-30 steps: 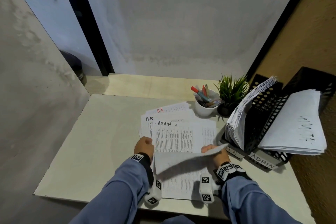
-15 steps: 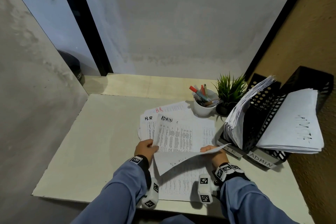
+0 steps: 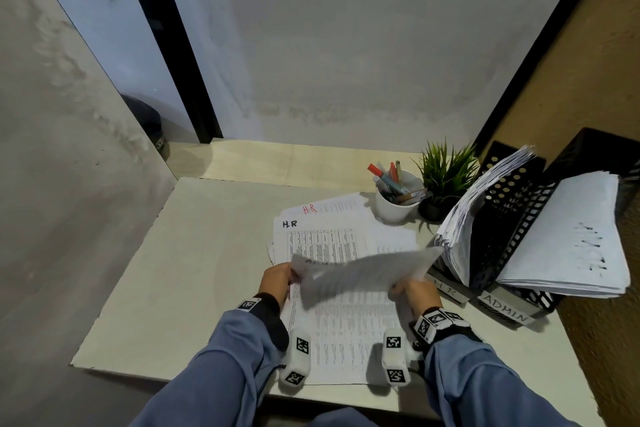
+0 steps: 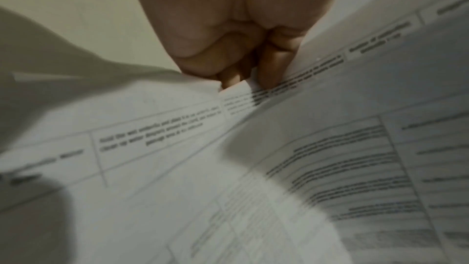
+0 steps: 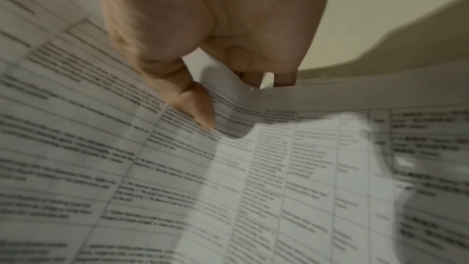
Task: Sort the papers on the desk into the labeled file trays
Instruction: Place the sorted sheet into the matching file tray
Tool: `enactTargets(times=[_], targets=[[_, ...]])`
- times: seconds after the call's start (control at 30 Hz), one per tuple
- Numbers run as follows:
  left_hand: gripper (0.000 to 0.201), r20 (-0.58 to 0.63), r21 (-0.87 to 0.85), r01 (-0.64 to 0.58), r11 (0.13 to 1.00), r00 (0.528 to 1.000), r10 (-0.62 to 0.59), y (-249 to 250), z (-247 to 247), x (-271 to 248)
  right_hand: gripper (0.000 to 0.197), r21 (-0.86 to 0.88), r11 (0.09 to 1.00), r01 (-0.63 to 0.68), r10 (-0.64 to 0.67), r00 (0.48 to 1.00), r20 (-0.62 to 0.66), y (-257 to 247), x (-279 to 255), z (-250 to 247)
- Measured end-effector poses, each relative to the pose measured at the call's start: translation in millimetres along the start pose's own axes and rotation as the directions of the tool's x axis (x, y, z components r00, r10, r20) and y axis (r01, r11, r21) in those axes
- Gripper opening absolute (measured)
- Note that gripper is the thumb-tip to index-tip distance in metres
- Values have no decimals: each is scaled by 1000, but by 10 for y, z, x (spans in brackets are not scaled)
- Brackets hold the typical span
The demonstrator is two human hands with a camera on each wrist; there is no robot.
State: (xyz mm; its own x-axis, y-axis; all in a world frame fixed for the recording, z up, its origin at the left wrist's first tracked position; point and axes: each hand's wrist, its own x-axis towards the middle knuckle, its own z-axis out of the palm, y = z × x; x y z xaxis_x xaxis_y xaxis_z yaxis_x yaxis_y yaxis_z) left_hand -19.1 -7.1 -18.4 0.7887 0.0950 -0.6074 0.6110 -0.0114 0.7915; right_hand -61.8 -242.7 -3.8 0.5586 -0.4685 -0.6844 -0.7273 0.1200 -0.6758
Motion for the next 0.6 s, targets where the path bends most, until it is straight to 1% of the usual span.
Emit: enactTargets(times=[0.03, 0.07, 0.1, 0.13, 0.17, 0.2, 0.23, 0.27, 0.3, 0.33, 0.37, 0.4, 0.43, 0.47, 0.5, 0.53, 0.57, 0.6], targets=[[3, 11, -45, 23, 999, 1000, -23, 9, -5, 3, 23, 92, 995, 28, -33, 998, 50, -50, -64, -9], [3, 21, -118, 34, 992, 999, -32, 30, -3, -13, 34, 156, 985, 69, -81, 994, 75, -95, -174, -30], [5, 43, -194, 56, 979, 998, -48, 68, 5, -51, 45, 143, 986, 91, -101, 993, 67, -120, -214, -31], [18, 84, -249, 58, 967, 996, -38, 77, 12, -33, 50, 118, 988, 102, -108, 993, 48, -127, -214, -35], [41, 138, -275, 57, 960, 990, -19, 99, 16, -42, 46, 96, 990, 102, -109, 992, 66, -158, -200, 8], [63, 190, -255, 46, 966, 982, 4, 157, 29, -102, 36, 73, 992, 104, -111, 989, 98, -200, -250, 32], [75, 212, -207, 2, 978, 976, 43, 212, 50, -167, 27, 69, 991, 113, -120, 986, 113, -251, -285, 43], [66, 194, -174, -75, 982, 975, 109, 279, 80, -238, 24, 63, 986, 153, -159, 981, 111, -312, -328, 50], [41, 181, -184, -146, 972, 967, 180, 376, 123, -341, 22, 94, 972, 214, -224, 968, 113, -375, -379, 54], [22, 157, -174, -223, 959, 955, 251, 463, 154, -415, 16, 137, 950, 279, -293, 951, 98, -446, -441, 47], [18, 109, -158, -307, 938, 939, 326, 555, 169, -456, 9, 177, 917, 357, -374, 924, 76, -521, -497, 42], [19, 76, -119, -391, 913, 913, 401, 659, 179, -501, 11, 185, 874, 449, -462, 886, 32, -593, -554, 33], [18, 35, -83, -463, 882, 884, 467, 756, 181, -528, 16, 193, 822, 536, -547, 837, 6, -650, -581, 20], [16, 11, -61, -512, 857, 858, 514, 838, 168, -555, 18, 220, 770, 599, -612, 791, -10, -698, -625, 3], [14, -1, -58, -555, 830, 831, 556, 891, 160, -567, 19, 270, 725, 634, -654, 756, -20, -725, -667, -7], [14, 2, -37, -578, 815, 816, 578, 897, 136, -559, 20, 295, 693, 658, -678, 734, -45, -744, -716, -14], [21, 14, -4, -596, 803, 803, 596, 883, 117, -550, 22, 296, 679, 671, -688, 723, -62, -728, -712, -8], [29, 35, 29, -605, 796, 796, 604, 837, 108, -551, 22, 287, 690, 664, -675, 734, -75, -686, -717, 14]])
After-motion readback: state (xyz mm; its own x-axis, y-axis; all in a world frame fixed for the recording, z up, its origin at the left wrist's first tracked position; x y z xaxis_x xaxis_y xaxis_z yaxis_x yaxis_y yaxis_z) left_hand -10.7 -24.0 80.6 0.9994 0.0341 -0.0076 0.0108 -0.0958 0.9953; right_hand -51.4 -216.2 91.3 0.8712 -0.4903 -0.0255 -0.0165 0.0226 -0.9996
